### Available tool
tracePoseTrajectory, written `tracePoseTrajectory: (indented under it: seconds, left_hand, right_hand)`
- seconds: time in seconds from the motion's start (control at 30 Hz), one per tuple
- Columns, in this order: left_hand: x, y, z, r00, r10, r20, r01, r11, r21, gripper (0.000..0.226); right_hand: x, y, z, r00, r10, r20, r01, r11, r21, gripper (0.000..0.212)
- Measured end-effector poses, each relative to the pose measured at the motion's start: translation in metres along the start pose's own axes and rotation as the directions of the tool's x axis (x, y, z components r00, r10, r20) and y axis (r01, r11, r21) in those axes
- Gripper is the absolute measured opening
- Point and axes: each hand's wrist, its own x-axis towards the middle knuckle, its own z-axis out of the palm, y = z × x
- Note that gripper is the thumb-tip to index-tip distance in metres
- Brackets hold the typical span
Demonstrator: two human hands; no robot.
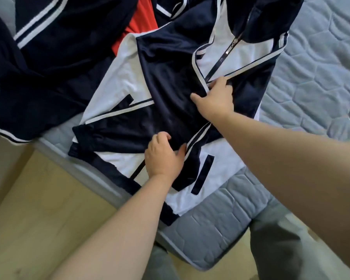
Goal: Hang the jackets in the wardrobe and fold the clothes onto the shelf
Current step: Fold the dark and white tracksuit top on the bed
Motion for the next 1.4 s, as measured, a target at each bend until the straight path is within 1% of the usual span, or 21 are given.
tracePoseTrajectory:
  seconds: [0.07,0.2,0.27,0.33,0.37,0.43,0.47,0.53,0.6,0.63,0.7,0.77,0.83,0.87,0.97,1.07,1.13,1.17,1.27,1.33,1.4]
  left_hand:
    - [-0.029,-0.004,0.010,0.994,-0.047,0.094,0.043,0.998,0.045,0.049]
    - [-0.064,-0.004,0.019,0.976,-0.150,0.157,0.139,0.987,0.074,0.056]
    - [-0.069,-0.002,0.019,0.945,-0.269,0.187,0.281,0.959,-0.038,0.045]
    - [-0.069,-0.006,0.019,0.883,-0.385,0.270,0.436,0.884,-0.167,0.029]
    - [-0.068,-0.009,0.019,0.863,-0.385,0.328,0.457,0.871,-0.180,0.023]
    - [-0.065,-0.012,0.019,0.843,-0.295,0.451,0.398,0.905,-0.152,0.027]
    - [-0.064,-0.011,0.020,0.825,-0.251,0.506,0.377,0.912,-0.161,0.033]
    - [-0.062,-0.008,0.023,0.777,-0.192,0.600,0.407,0.880,-0.245,0.050]
    - [-0.058,-0.008,0.025,0.769,-0.172,0.615,0.431,0.851,-0.301,0.060]
    - [-0.056,-0.009,0.024,0.776,-0.178,0.605,0.431,0.849,-0.304,0.056]
    - [-0.051,-0.014,0.020,0.809,-0.210,0.549,0.434,0.843,-0.317,0.034]
    - [-0.049,-0.020,0.014,0.872,-0.234,0.430,0.385,0.871,-0.305,0.016]
    - [-0.050,-0.026,0.007,0.926,-0.239,0.293,0.320,0.908,-0.271,0.014]
    - [-0.051,-0.029,0.005,0.933,-0.241,0.266,0.313,0.909,-0.276,0.014]
    - [-0.053,-0.040,0.006,0.901,-0.239,0.363,0.341,0.907,-0.249,0.016]
    - [-0.049,-0.052,0.007,0.861,-0.247,0.444,0.327,0.939,-0.111,0.023]
    - [-0.041,-0.051,0.003,0.868,-0.261,0.422,0.319,0.945,-0.072,0.027]
    - [-0.036,-0.047,-0.001,0.884,-0.269,0.383,0.313,0.948,-0.056,0.030]
    - [-0.014,-0.027,-0.018,0.947,-0.286,0.146,0.295,0.955,-0.045,0.040]
    - [0.008,-0.009,-0.030,0.969,-0.247,-0.031,0.245,0.968,-0.054,0.042]
    - [0.036,0.014,-0.040,0.971,-0.173,-0.162,0.171,0.985,-0.030,0.039]
  right_hand:
    - [-0.014,0.022,0.003,0.994,0.109,-0.020,-0.109,0.994,-0.015,0.053]
    - [-0.043,0.052,0.008,0.987,0.146,-0.073,-0.149,0.988,-0.029,0.049]
    - [-0.060,0.065,0.008,0.981,0.177,-0.075,-0.181,0.982,-0.046,0.049]
    - [-0.076,0.078,0.008,0.977,0.203,-0.061,-0.202,0.979,0.021,0.048]
    - [-0.083,0.084,0.009,0.974,0.223,-0.027,-0.221,0.972,0.080,0.049]
    - [-0.096,0.093,0.010,0.947,0.303,0.108,-0.317,0.936,0.152,0.050]
    - [-0.102,0.097,0.010,0.918,0.353,0.182,-0.383,0.908,0.170,0.044]
    - [-0.113,0.102,0.010,0.838,0.433,0.332,-0.520,0.817,0.249,0.020]
    - [-0.123,0.105,0.009,0.767,0.482,0.423,-0.626,0.704,0.335,0.006]
    - [-0.125,0.108,0.010,0.748,0.493,0.444,-0.655,0.658,0.372,0.009]
    - [-0.128,0.114,0.009,0.721,0.495,0.485,-0.688,0.597,0.412,0.013]
    - [-0.131,0.118,0.008,0.687,0.470,0.554,-0.710,0.599,0.370,0.016]
    - [-0.135,0.120,0.012,0.661,0.438,0.610,-0.684,0.686,0.249,0.024]
    - [-0.137,0.120,0.015,0.656,0.426,0.623,-0.644,0.746,0.169,0.025]
    - [-0.141,0.115,0.023,0.680,0.426,0.597,-0.505,0.862,-0.040,0.016]
    - [-0.139,0.107,0.024,0.757,0.400,0.516,-0.320,0.916,-0.241,0.015]
    - [-0.137,0.102,0.023,0.812,0.338,0.475,-0.210,0.930,-0.303,0.010]
    - [-0.135,0.102,0.020,0.831,0.330,0.447,-0.218,0.934,-0.284,0.016]
    - [-0.124,0.097,0.006,0.896,0.334,0.292,-0.303,0.942,-0.148,0.034]
    - [-0.109,0.090,-0.007,0.956,0.269,0.116,-0.262,0.963,-0.071,0.033]
    - [-0.090,0.082,-0.024,0.975,0.217,-0.043,-0.218,0.976,-0.018,0.027]
